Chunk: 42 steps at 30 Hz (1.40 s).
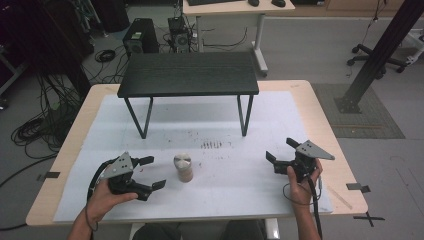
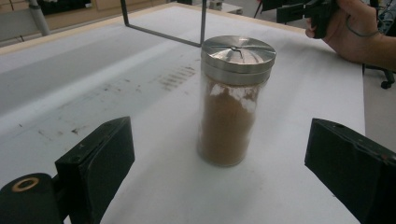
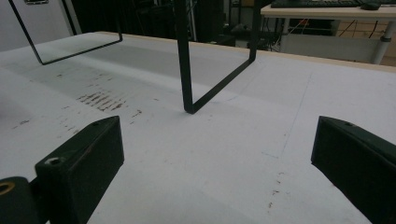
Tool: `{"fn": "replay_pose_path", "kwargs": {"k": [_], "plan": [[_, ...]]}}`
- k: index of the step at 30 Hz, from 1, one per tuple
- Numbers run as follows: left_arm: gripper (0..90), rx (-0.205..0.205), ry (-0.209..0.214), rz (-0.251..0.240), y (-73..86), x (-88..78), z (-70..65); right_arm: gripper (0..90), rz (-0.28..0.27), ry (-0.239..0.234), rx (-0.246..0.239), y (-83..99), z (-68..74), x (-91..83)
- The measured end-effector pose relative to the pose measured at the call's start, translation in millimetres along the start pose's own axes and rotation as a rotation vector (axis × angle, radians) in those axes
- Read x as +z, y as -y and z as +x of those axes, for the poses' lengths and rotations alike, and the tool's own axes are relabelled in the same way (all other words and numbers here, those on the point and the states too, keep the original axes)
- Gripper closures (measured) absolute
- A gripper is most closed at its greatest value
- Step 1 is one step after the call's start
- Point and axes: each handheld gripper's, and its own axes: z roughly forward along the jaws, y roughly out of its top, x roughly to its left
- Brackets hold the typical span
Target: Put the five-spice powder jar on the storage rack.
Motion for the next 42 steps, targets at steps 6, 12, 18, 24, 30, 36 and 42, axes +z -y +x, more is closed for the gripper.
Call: {"fn": "replay_pose_path", "kwargs": {"k": [6,12,18,24,30,36,42], "plan": [[8.6,0.001,0.010,-0.001,-0.7,2.8,1.0,2.4,0.000,0.000,0.001,0.0,0.0,-0.1],[8.6,-0.003,0.017,0.001,0.1,4.9,1.6,2.4,-0.001,0.002,0.001,0.0,-0.2,-0.2],[8.5,-0.007,0.031,0.002,1.1,9.7,0.9,2.4,-0.001,0.003,0.003,0.0,-0.5,-0.7],[8.4,-0.006,0.046,0.005,1.0,15.2,0.1,2.4,-0.002,0.005,0.004,0.0,-0.4,-0.9],[8.4,-0.003,0.052,0.005,-0.4,17.9,-0.2,2.4,-0.001,0.006,0.003,0.0,-0.4,-1.0],[8.3,-0.001,0.060,0.006,-1.9,21.5,-2.0,2.4,0.000,0.004,0.001,-0.1,-0.4,-0.8],[8.3,0.000,0.070,0.008,-3.5,26.3,-3.8,2.4,-0.006,0.004,0.001,-0.2,-0.3,-1.5]]}}
